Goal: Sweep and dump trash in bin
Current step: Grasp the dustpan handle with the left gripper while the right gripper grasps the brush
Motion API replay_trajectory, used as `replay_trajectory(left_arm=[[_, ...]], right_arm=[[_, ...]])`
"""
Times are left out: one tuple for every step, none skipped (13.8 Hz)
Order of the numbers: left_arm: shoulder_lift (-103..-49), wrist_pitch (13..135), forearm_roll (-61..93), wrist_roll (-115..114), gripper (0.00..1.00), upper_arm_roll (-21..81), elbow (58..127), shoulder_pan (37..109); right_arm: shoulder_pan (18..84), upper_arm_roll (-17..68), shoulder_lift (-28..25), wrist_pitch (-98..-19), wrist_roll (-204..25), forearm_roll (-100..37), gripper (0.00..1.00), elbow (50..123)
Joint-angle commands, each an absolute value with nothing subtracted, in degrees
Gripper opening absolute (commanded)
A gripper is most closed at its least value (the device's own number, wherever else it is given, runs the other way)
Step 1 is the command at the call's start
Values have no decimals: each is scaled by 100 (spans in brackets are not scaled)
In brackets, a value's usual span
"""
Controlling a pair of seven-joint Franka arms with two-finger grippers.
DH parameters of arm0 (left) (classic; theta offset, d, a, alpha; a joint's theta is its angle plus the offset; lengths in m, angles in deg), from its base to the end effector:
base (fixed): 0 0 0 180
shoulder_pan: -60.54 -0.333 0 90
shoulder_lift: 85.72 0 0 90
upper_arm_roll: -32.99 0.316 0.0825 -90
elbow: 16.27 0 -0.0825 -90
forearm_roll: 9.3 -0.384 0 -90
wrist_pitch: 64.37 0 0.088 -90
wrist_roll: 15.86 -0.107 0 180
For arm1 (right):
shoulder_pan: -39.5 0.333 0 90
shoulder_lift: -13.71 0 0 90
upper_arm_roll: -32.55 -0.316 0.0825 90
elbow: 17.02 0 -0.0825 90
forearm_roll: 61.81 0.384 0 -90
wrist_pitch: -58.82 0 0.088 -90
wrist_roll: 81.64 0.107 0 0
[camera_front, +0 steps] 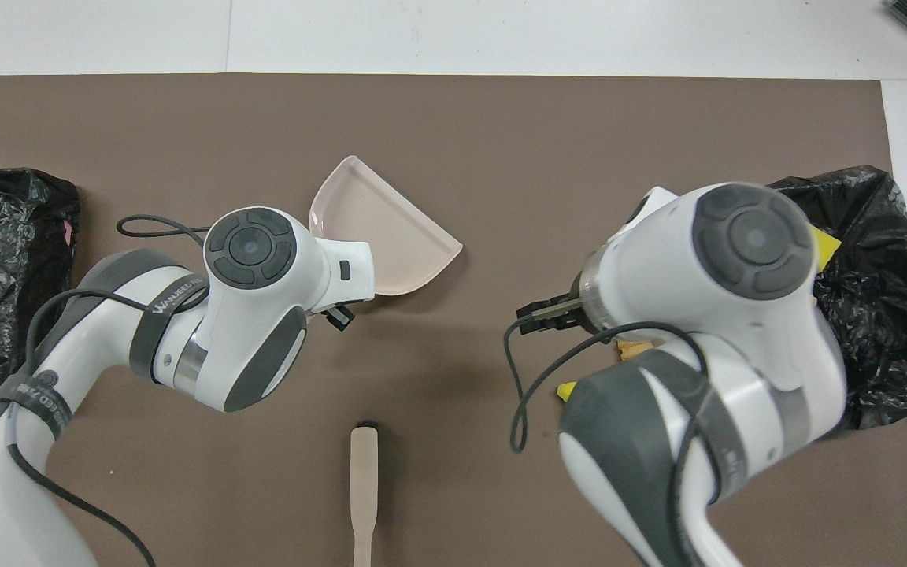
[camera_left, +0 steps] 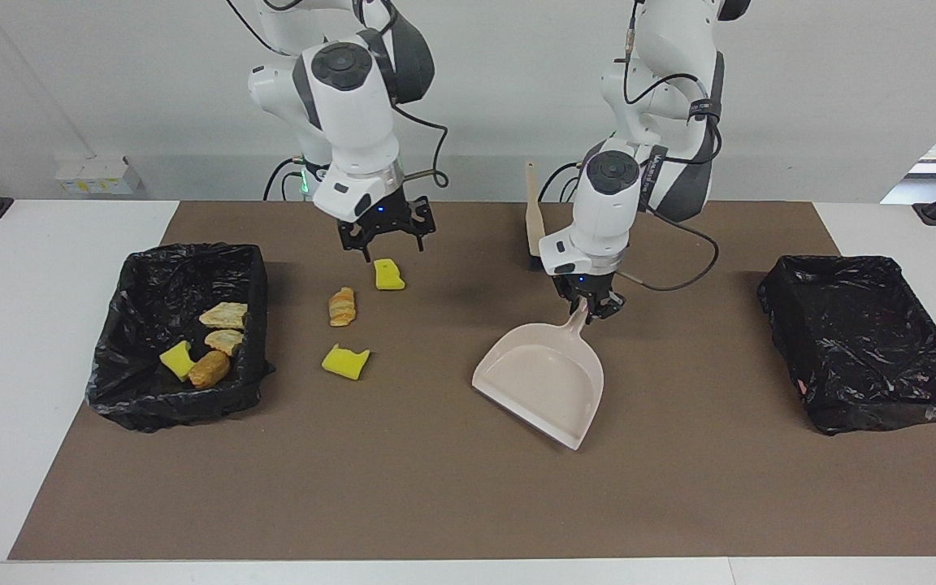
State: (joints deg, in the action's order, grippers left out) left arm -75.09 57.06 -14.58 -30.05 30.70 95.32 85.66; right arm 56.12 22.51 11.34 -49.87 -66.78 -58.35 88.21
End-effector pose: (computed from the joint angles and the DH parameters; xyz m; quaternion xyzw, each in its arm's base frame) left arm 0.5303 -0.2694 0.3854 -0.9254 0.3772 0.0026 0.0360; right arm 0.5137 0.2614 0.5031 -0.9951 -0.0933 0.0023 0.0337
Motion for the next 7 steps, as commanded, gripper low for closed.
replay_trajectory(left_arm=[[-7570, 5473, -1571, -3535, 0, 3044, 9500, 8471], [-7587, 5385, -1571, -3755, 0, 3044, 9509, 8428], [-7588, 5358, -1571, -3983, 0, 3044, 9500, 8384], [-7588, 5358, -1571, -4142, 0, 3044, 9500, 8366], [-7588, 5358, -1571, -4152, 0, 3044, 9500, 8366], [-7588, 5349, -1571, -4152, 0, 3044, 9509, 8366], [-7588, 5349, -1563, -4152, 0, 3044, 9509, 8366]], right_arm=[[6128, 2262, 1134, -5560, -5900, -5724, 95, 9187], [6234, 2262, 1142, -5658, -5766, -5724, 95, 9240], [6322, 2262, 1177, -5650, -5713, -5689, 95, 9249], [6453, 2262, 1230, -5650, -5608, -5506, 95, 9319], [6568, 2262, 1335, -5632, -5494, -5382, 93, 9416], [6665, 2262, 1484, -5641, -5336, -5346, 93, 9625], [6848, 2262, 1694, -5658, -5169, -5337, 93, 9871]])
